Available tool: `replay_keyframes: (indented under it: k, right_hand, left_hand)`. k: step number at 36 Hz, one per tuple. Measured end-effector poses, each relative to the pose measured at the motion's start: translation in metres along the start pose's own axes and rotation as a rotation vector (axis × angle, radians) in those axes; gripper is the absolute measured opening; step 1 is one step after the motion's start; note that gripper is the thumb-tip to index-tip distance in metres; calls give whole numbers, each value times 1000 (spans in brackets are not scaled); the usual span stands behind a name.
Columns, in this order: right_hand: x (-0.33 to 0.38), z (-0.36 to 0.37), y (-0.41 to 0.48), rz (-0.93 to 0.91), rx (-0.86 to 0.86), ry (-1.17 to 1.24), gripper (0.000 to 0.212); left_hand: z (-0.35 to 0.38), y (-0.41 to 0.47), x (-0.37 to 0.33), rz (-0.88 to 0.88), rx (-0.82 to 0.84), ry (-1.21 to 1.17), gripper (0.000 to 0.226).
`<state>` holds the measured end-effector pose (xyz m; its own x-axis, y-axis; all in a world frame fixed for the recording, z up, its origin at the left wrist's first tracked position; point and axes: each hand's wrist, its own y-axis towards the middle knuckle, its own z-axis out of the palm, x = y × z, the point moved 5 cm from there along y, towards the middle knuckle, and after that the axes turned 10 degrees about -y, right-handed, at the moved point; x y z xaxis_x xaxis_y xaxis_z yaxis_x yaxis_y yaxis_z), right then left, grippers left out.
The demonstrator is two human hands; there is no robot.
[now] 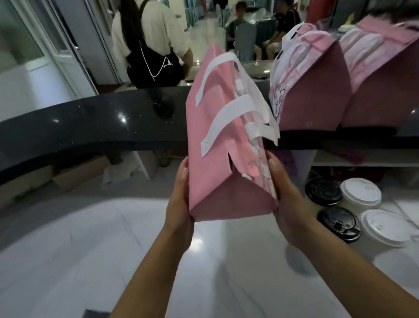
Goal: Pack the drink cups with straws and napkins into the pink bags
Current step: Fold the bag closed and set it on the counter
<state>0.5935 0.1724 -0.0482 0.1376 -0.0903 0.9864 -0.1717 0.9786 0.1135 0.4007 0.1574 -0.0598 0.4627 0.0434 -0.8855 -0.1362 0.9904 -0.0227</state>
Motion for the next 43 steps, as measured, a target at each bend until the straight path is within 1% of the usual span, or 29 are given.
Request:
replay_keyframes:
  k: [3, 6, 8, 11, 13, 14, 16, 18, 19, 21, 22, 23, 25, 27, 31, 33, 35, 37, 38, 40, 43]
  right_hand:
    - [19, -9, 20, -52, -32, 20, 53]
    - [35, -16, 35, -106, -26, 22, 55]
    - [43, -20, 42, -139, -17, 3, 60]
    - [42, -28, 51, -125, -3, -11, 68]
    - [37, -33, 55, -138, -4, -63, 75]
    - [35, -35, 57, -149, -5, -114, 82]
    - [28, -39, 62, -161, -22, -183, 94]
    - [21, -43, 65, -180, -52, -228, 94]
    - [18, -44, 66, -200, -67, -247, 91]
    - [15, -46, 69, -232, -116, -295, 89]
    - [16, -47, 71, -249, -156, -343, 88]
    - [18, -49, 72, -271, -199, -407, 86]
    - [19, -51, 79, -280, -280, -561, 85]
    - [20, -54, 86, -243, -338, -697, 85]
    - [31, -54, 92, -267, -387, -784, 83]
    - [38, -54, 92, -300, -383, -796, 84]
    - [44, -54, 89, -362, -371, -825, 78]
    - [48, -53, 86, -434, -358, -928, 68]
    - [47, -53, 86, -441, -346, -996, 66]
    - [44, -55, 90, -398, -307, -1153, 67]
    - [38, -59, 101, -300, -235, -1366, 77]
  left_hand:
    - [18, 21, -12, -2, 18, -3, 41]
    - [33, 39, -20, -15, 23, -20, 47]
    - [42, 50, -23, -20, 35, -12, 51]
    - [52, 63, -25, -22, 75, -10, 60]
    - [58, 69, -23, -29, 120, -22, 67]
    - [61, 72, -22, -29, 147, -32, 68]
    - [66, 76, -20, 6, 207, -15, 62]
    - [65, 81, -17, 61, 257, 36, 61]
    - [63, 83, -16, 82, 271, 61, 68]
    - [58, 90, -10, 109, 295, 150, 93]
    - [57, 94, -7, 126, 315, 215, 102]
    - [56, 99, -5, 144, 332, 271, 105]
    - [55, 109, -1, 168, 340, 307, 104]
    - [55, 121, 0, 185, 305, 300, 100]
    - [61, 145, -3, 211, 218, 317, 96]
    - [67, 156, -3, 224, 223, 327, 96]
    - [72, 166, -2, 240, 227, 344, 96]
    - [76, 174, 0, 263, 220, 358, 96]
    - [77, 178, 0, 273, 218, 368, 95]
    - [80, 184, 1, 291, 216, 404, 94]
    - [83, 191, 2, 295, 207, 447, 93]
